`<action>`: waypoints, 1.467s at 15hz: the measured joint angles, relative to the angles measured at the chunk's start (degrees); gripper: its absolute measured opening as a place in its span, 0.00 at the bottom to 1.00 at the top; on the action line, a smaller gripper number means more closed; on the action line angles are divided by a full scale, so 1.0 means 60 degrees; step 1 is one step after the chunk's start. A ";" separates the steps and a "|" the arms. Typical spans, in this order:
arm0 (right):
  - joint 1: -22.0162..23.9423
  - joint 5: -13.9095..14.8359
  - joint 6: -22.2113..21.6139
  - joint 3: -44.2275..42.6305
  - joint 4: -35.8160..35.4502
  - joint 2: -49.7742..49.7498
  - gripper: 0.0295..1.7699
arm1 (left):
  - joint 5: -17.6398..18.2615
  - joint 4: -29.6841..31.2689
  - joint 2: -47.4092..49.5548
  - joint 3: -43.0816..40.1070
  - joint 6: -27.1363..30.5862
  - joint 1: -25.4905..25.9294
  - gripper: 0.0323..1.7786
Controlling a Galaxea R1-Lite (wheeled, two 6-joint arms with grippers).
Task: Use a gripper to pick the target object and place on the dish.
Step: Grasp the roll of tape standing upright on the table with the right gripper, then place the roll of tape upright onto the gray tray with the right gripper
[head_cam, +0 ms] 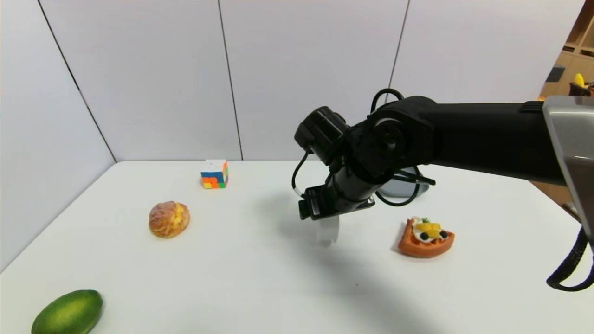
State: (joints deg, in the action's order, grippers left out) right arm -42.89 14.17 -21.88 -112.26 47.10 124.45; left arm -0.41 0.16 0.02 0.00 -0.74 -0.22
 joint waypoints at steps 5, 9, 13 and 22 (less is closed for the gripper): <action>0.0004 -0.0004 0.0037 0.0000 -0.0349 0.0055 0.65 | 0.0000 0.0000 0.0000 0.0000 -0.0004 0.0000 0.95; 0.0004 -0.0014 0.0018 0.0008 -0.0266 0.0077 0.37 | 0.0000 -0.0004 0.0000 0.0000 -0.0004 0.0000 0.95; 0.0004 -0.0014 0.0010 0.0008 -0.0258 0.0087 0.30 | 0.0000 0.0000 0.0000 0.0000 -0.0004 0.0000 0.95; 0.0189 0.0146 0.0323 0.0018 -0.0360 -0.0276 0.30 | 0.0000 0.0000 0.0000 0.0000 0.0000 0.0000 0.95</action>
State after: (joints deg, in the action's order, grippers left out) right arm -41.75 15.04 -19.94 -112.15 44.95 122.80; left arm -0.41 0.16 0.02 0.00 -0.74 -0.22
